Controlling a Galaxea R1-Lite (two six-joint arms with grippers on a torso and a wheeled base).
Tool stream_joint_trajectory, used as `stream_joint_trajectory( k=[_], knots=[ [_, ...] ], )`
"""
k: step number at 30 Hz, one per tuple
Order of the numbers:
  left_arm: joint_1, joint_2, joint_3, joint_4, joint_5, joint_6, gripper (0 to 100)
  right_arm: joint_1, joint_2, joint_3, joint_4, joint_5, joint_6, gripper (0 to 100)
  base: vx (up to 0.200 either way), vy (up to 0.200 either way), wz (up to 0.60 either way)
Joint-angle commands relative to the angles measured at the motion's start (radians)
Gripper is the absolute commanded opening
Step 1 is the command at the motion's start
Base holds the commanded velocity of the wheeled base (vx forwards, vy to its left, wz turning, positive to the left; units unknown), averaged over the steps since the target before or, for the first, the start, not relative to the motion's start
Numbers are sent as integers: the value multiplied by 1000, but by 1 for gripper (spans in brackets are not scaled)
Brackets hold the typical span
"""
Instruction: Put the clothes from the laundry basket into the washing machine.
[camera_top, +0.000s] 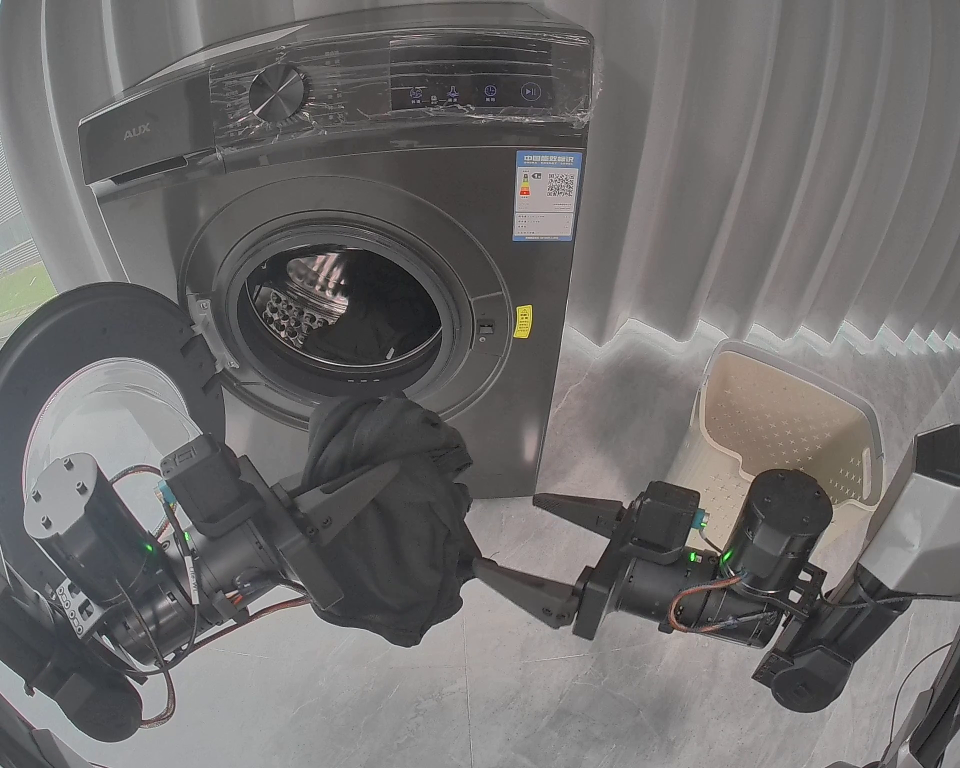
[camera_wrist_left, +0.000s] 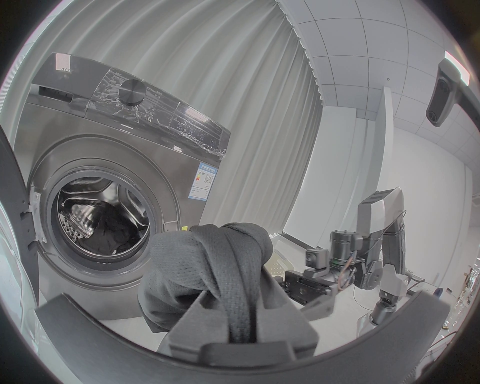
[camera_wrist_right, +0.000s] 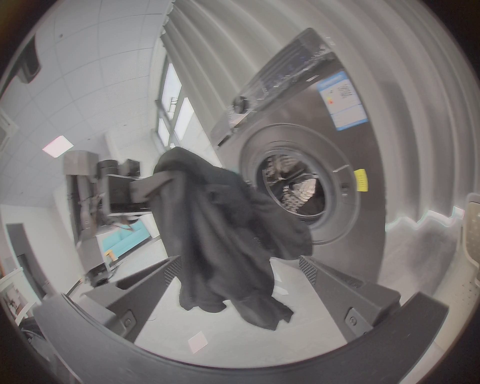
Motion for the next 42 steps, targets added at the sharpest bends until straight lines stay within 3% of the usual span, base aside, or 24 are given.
stream_joint_trajectory(
  k=[1, 21, 22, 34, 39, 40, 42],
  knots=[
    [2, 13, -2, -1, 0, 0, 0, 38, -22, 4, -1, 15, -7, 100, 0, 0, 0],
    [-13, 5, -2, -1, -3, -2, 0, 108, 172, -237, -1, 6, -2, 100, 0, 0, 0],
    [-13, 5, -2, -1, -3, -2, 0, 108, 172, -237, -1, 6, -2, 0, 0, 0, 0],
    [-30, 7, -2, -1, -3, -3, 0, 134, 171, -243, -1, -15, 1, 0, 0, 0, 0],
    [-29, 2, -11, -1, -5, -19, 0, 134, 149, -237, -1, -19, 1, 0, 0, 0, 0],
    [-29, 1, -14, -1, -5, -23, 100, 134, 145, -237, -1, -19, 1, 0, 0, 0, 0],
    [-27, -2, -10, -1, -5, -32, 100, 134, 134, -233, -1, -20, 1, 0, 0, 0, 0]
  ],
)
